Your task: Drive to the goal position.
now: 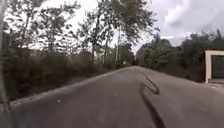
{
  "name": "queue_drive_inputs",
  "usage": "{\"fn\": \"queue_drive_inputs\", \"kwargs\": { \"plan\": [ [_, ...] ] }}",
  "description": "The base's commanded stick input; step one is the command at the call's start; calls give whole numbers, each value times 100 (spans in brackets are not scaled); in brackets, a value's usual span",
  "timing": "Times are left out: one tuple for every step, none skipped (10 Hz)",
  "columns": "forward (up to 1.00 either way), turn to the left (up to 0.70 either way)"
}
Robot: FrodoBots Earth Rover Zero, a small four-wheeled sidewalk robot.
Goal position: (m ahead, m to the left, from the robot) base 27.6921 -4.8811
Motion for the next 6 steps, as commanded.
{"fn": "queue_drive_inputs", "kwargs": {
  "plan": [
    [70, 0],
    [70, 0],
    [70, 0],
    [70, 0],
    [70, 0],
    [70, 0]
  ]
}}
